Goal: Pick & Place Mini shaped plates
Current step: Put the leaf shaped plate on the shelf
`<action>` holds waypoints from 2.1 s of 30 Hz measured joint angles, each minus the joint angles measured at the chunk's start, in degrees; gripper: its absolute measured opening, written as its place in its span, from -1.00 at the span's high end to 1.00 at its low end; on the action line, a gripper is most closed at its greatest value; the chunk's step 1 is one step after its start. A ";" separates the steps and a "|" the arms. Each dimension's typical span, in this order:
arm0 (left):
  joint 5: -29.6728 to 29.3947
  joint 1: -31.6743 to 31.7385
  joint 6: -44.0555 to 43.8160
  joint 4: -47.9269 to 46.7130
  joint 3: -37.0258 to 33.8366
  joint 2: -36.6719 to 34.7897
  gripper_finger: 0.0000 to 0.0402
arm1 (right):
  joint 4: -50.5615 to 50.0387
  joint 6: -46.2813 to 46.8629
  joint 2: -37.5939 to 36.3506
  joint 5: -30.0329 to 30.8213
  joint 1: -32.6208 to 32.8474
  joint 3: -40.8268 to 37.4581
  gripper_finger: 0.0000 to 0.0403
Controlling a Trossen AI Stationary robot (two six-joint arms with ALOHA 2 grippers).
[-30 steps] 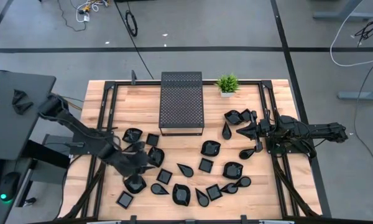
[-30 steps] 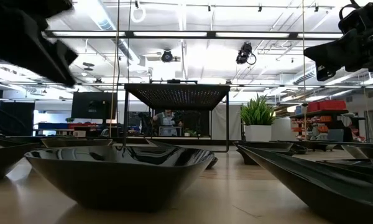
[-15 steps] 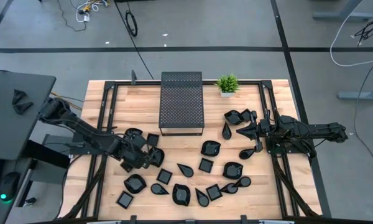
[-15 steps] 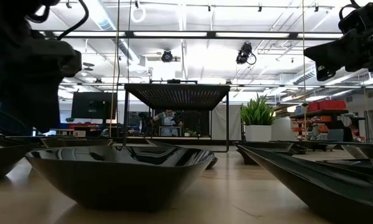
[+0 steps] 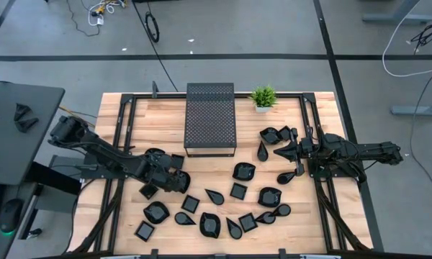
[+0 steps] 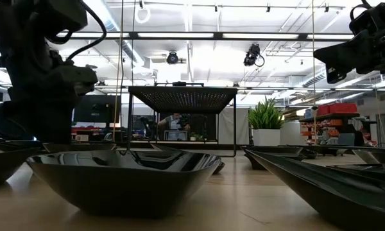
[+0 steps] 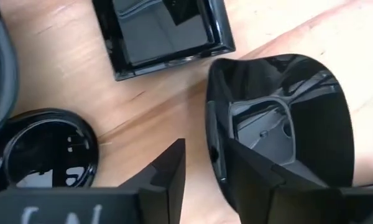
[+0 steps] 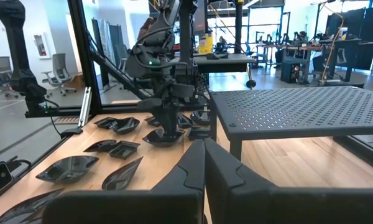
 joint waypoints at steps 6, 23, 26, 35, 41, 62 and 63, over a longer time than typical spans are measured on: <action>0.16 -0.02 0.07 0.48 0.00 0.00 0.60 | 0.00 -0.01 0.00 -0.01 -0.02 -0.01 0.98; 6.38 0.10 7.95 0.17 4.58 -2.23 0.97 | 0.00 -0.01 0.00 -0.01 -0.01 -0.01 0.98; 7.59 1.12 13.44 -0.01 9.18 -3.82 0.97 | 0.00 -0.01 0.00 -0.01 -0.02 -0.01 0.98; 7.85 11.77 35.92 -11.31 28.69 -4.04 0.98 | -0.01 -0.01 0.00 -0.01 0.00 -0.01 0.98; 8.13 26.39 51.25 -18.60 37.35 -4.04 0.98 | -0.01 0.00 0.00 0.00 0.00 -0.01 0.98; 25.33 66.87 62.80 -4.99 38.27 8.79 0.94 | 0.00 0.00 0.00 -0.01 -0.02 0.00 0.98; 25.63 67.30 62.46 -5.27 38.27 9.32 0.95 | 0.00 -0.01 0.00 0.00 0.00 -0.02 0.98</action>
